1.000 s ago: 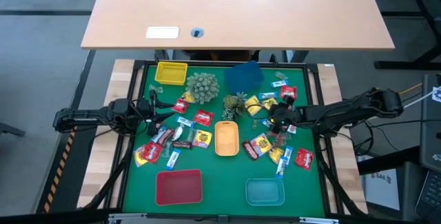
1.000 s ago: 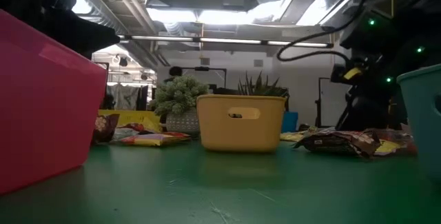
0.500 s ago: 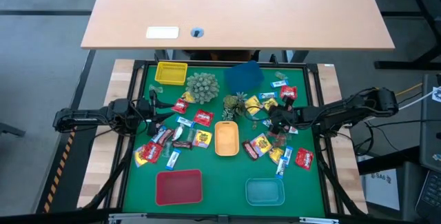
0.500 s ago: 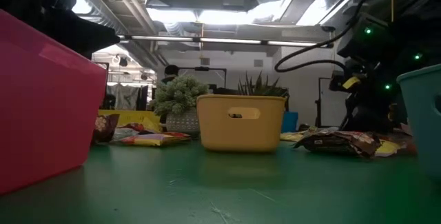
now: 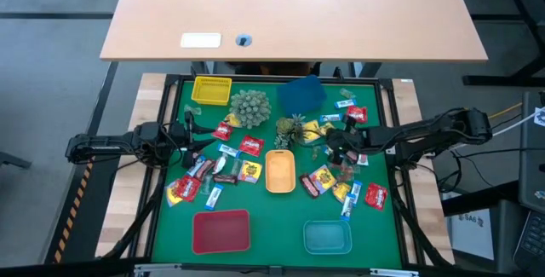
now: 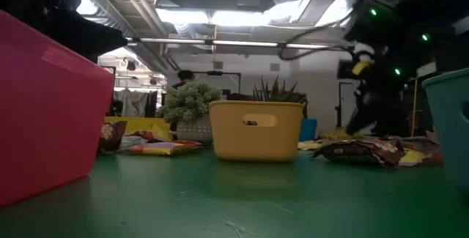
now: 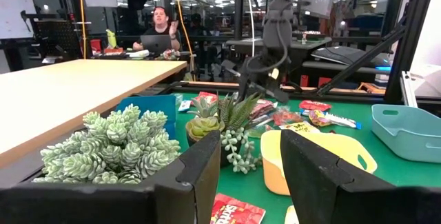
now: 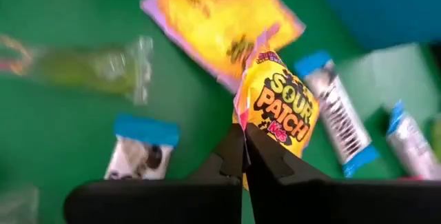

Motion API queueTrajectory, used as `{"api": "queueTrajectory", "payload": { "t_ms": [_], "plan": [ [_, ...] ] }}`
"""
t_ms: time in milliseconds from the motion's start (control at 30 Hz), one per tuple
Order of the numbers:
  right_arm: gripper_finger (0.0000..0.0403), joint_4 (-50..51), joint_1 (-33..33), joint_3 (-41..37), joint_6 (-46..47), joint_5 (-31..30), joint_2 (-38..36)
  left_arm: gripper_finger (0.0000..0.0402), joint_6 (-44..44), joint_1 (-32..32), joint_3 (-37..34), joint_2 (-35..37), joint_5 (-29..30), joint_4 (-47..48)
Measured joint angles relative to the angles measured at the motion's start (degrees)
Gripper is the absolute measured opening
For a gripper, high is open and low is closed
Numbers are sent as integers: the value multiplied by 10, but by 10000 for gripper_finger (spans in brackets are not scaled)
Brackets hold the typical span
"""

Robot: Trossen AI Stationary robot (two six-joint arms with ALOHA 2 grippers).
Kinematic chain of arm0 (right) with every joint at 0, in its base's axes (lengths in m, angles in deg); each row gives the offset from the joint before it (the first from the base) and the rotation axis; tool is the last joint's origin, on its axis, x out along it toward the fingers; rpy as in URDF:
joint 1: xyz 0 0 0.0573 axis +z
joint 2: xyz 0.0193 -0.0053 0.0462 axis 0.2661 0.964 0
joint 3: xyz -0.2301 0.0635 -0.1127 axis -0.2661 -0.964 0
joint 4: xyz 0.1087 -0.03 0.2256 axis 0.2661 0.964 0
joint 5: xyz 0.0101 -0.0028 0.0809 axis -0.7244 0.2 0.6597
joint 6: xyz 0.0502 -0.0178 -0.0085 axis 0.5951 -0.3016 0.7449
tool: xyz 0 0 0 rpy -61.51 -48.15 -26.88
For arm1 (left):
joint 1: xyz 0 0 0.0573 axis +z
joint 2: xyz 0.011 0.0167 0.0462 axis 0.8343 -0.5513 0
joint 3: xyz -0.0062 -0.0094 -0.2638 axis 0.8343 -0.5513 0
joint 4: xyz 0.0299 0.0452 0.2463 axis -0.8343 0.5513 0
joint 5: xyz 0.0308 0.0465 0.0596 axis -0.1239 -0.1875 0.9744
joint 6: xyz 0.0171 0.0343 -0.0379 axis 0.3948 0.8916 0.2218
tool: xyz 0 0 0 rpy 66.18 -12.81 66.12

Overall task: Sort candy
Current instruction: Put the yellow candy into the blue bin

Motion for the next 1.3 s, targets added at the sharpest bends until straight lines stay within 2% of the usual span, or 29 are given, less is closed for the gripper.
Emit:
{"api": "queueTrajectory", "payload": {
  "t_ms": [167, 367, 500, 667, 800, 900, 1067, 1300],
  "plan": [
    [4, 58, -1, 77, -59, -2, 0, 140, 0, 0, 0, 0, 0, 0],
    [3, 32, -49, 141, -173, 2, 0, 140, 0, 0, 0, 0, 0, 0],
    [2, -31, -117, 152, -239, 60, 0, 140, 0, 0, 0, 0, 0, 0],
    [1, -104, -204, 152, -270, 157, 11, 140, 0, 0, 0, 0, 0, 0],
    [4, -154, -256, 152, -271, 198, 38, 140, 0, 0, 0, 0, 0, 0],
    [12, -184, -280, 152, -266, 204, 62, 140, 0, 0, 0, 0, 0, 0],
    [45, -205, -285, 152, -267, 204, 85, 140, 0, 0, 0, 0, 0, 0],
    [141, -181, -285, 170, -268, 200, 86, 140, 0, 0, 0, 0, 0, 0]
  ]
}}
